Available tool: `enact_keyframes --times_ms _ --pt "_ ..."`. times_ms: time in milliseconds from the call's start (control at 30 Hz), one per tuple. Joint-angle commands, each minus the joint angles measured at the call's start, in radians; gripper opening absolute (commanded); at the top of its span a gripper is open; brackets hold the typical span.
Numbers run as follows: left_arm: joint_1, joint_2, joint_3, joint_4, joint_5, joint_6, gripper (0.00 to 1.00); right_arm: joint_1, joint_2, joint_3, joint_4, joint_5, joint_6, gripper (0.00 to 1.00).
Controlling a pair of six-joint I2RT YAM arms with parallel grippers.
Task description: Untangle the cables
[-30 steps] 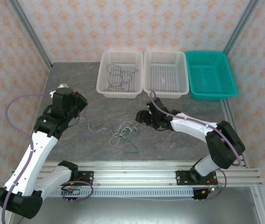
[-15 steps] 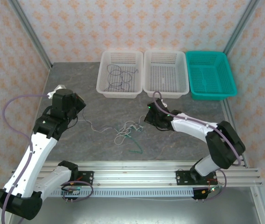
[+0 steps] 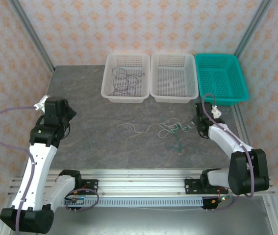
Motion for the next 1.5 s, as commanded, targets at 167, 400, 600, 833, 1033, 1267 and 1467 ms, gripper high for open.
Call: enact_keyframes --times_ms 167,400,600,833,1033,1267,1467 --pt "0.219 0.019 0.004 -0.007 0.131 0.041 0.00 -0.107 -0.033 -0.005 -0.060 0.039 -0.016 0.00" --pt "0.301 0.033 0.048 0.074 0.368 0.054 0.00 -0.133 -0.081 -0.006 -0.008 -0.114 -0.067 0.00" --pt "0.220 0.069 0.136 0.222 0.650 0.021 0.00 -0.032 -0.081 0.044 -0.041 -0.241 -0.100 0.00" --pt "-0.021 0.136 0.386 0.180 0.623 0.120 0.00 0.147 -0.121 0.154 -0.110 -0.223 -0.195 0.60" --pt "-0.182 0.194 0.498 0.173 0.585 0.177 0.00 0.391 -0.186 0.222 -0.006 -0.211 -0.369 0.82" --pt "-0.235 0.250 0.639 0.198 0.538 0.181 0.00 0.589 0.031 0.304 0.023 -0.189 -0.426 0.82" --pt "-0.236 0.309 0.779 0.169 0.498 0.191 0.00 0.594 0.235 0.235 0.147 -0.096 -0.296 0.76"
